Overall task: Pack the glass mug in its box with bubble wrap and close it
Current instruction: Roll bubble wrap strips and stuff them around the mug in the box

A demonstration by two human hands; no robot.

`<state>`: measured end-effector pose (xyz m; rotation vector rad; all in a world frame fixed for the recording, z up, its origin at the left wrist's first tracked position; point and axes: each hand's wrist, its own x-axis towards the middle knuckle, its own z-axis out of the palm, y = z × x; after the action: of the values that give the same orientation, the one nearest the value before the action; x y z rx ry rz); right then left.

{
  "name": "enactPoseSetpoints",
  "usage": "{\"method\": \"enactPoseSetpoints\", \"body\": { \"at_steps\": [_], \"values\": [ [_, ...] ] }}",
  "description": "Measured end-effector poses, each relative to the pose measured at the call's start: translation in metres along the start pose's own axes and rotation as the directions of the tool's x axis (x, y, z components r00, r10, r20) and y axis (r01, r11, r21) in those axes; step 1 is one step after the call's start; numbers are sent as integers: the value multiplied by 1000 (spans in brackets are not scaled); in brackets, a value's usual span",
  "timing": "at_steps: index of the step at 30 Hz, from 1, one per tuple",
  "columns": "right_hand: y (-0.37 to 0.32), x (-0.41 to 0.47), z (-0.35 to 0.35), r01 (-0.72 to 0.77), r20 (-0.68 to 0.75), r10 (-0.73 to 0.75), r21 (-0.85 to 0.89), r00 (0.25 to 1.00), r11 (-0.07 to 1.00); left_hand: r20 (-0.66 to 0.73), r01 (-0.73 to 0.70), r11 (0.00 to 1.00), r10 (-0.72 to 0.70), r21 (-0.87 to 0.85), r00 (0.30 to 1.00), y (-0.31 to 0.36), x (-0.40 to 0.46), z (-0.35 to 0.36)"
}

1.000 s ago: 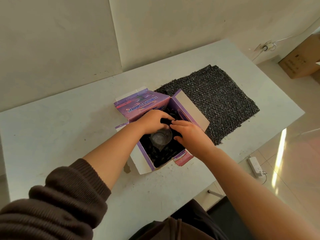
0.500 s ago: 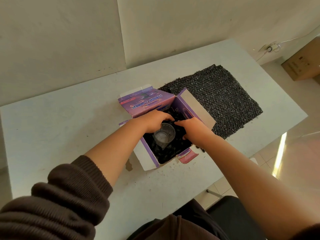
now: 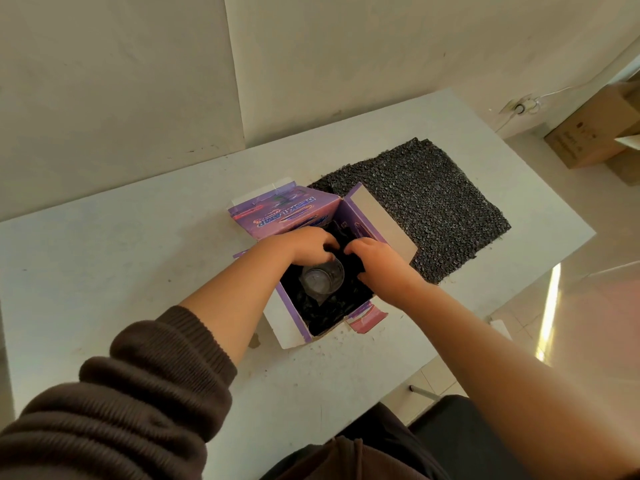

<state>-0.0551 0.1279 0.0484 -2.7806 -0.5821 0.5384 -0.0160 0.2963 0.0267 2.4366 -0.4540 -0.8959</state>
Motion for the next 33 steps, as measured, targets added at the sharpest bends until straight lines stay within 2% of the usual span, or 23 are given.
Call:
{"method": "enactPoseSetpoints", "body": {
  "at_steps": [3, 7, 10, 13, 16, 21, 24, 27, 29, 33],
  "values": [
    [4, -10, 6, 93, -45, -94, -23, 995, 995, -142, -64, 997, 68, 29, 988, -9, -2, 4],
    [12, -9, 0, 187, 59, -181, -123, 982, 975, -233, -128, 988, 146, 88, 962, -13, -3, 8],
    [10, -8, -6, 224, 191, -177, -261, 965, 939, -240, -168, 974, 201, 151, 950, -13, -9, 10],
    [4, -3, -10, 250, 288, -132, -424, 949, 870, -187, -168, 960, 211, 223, 960, -11, -13, 12],
    [3, 2, -8, 252, 353, -65, -515, 933, 819, -143, -172, 942, 220, 287, 965, -12, -12, 12],
    [7, 15, -3, 109, 369, 96, -497, 924, 861, -65, -145, 950, 169, 275, 983, -18, -9, 12],
    [6, 23, -10, 150, 433, 93, -496, 897, 855, -50, -153, 956, 170, 250, 984, -16, -10, 9],
    [4, 24, -27, 137, 484, 82, -400, 871, 906, -39, -144, 976, 152, 162, 988, -16, -11, 6],
    [4, 24, -31, 86, 475, 82, -320, 876, 943, -33, -120, 988, 123, 96, 992, -16, -12, 3],
    [2, 19, -21, 49, 402, 87, -315, 912, 948, -18, -79, 993, 81, 85, 997, -7, -13, 2]
  ]
}}
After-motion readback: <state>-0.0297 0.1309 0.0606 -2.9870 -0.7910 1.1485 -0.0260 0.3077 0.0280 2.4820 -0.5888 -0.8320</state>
